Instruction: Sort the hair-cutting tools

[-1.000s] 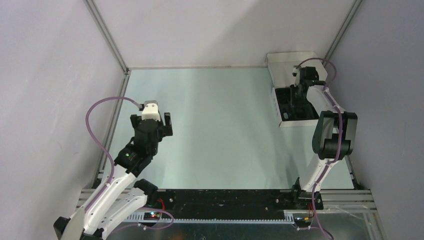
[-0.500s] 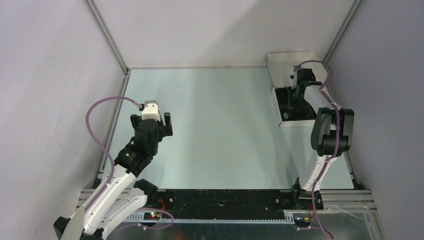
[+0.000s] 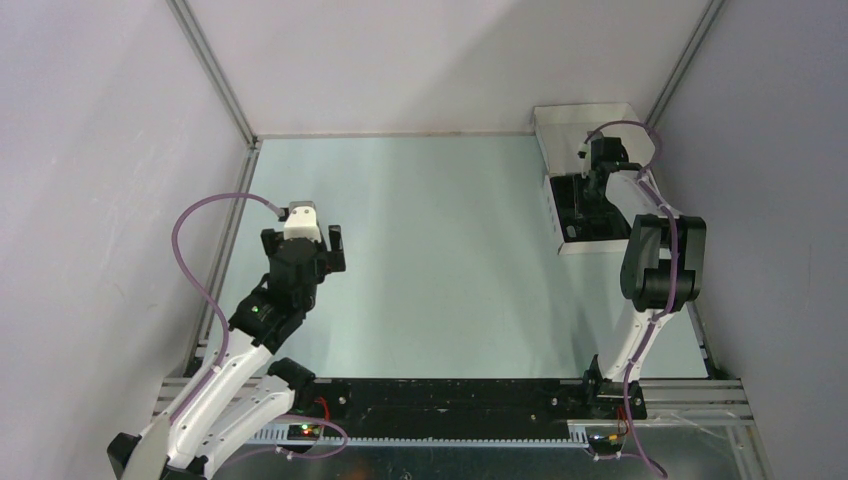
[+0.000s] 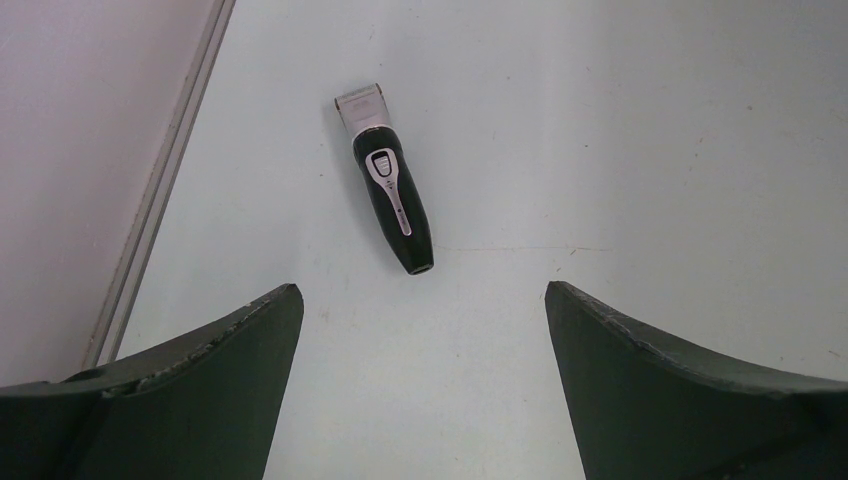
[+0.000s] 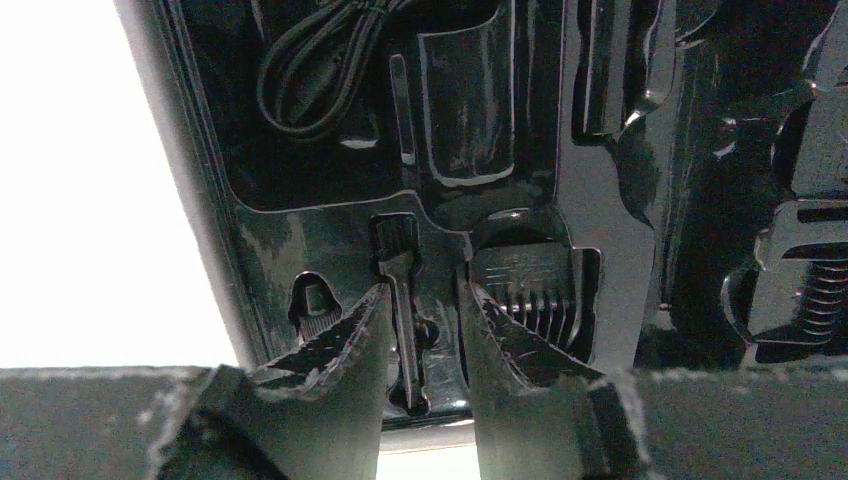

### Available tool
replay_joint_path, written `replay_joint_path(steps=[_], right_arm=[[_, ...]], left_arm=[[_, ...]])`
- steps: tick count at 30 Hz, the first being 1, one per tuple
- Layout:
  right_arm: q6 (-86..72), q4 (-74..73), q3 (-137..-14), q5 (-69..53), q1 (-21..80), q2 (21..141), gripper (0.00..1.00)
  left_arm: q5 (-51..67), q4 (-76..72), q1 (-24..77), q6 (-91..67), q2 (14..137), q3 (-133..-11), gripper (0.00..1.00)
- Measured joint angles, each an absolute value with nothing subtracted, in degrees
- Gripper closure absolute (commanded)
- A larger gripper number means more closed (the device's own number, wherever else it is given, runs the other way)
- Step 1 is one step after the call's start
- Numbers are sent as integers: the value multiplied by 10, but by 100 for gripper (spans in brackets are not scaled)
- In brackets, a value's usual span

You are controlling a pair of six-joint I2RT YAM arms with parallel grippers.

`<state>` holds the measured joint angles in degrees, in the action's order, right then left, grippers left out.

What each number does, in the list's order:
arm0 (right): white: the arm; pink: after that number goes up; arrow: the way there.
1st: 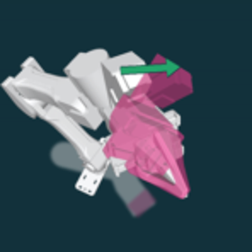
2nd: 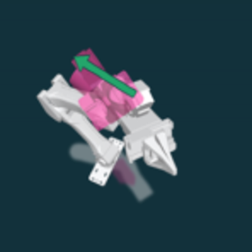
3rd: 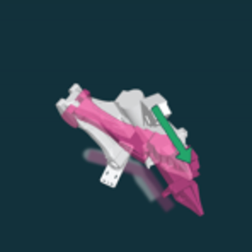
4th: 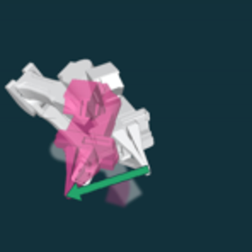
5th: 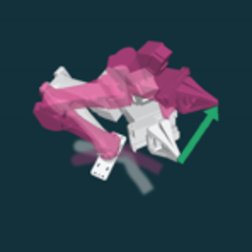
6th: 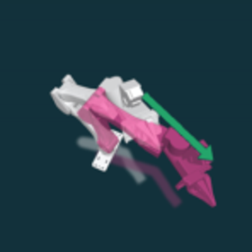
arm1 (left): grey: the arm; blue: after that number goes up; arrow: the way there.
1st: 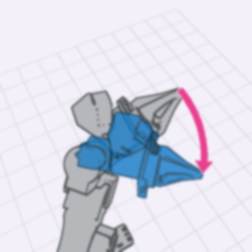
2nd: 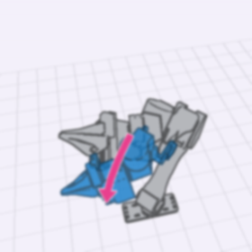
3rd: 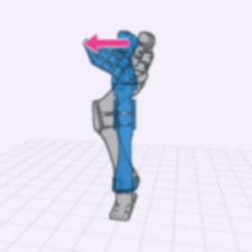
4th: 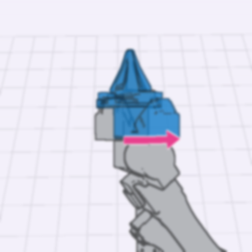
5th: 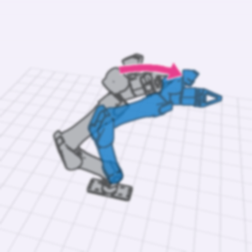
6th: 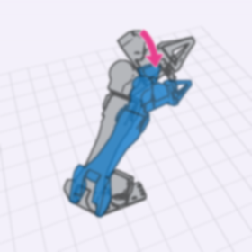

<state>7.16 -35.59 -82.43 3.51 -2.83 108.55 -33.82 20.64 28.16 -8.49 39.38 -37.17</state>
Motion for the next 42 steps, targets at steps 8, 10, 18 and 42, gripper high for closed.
replay_joint_path(steps=[8, 10, 18, 42], right_arm=[[72, -355, -824, 38, -28, 1076, 59], [71, -355, -825, 38, -28, 1070, 59], [71, -349, -831, 43, -29, 1063, 59], [64, -348, -831, 62, -31, 1092, 60]], left_arm=[[-338, 206, 282, -85, 394, -372, 2], [-337, 206, 282, -85, 394, -372, 2], [-337, 206, 282, -85, 397, -372, 2], [-337, 206, 282, -85, 397, -372, 2]])
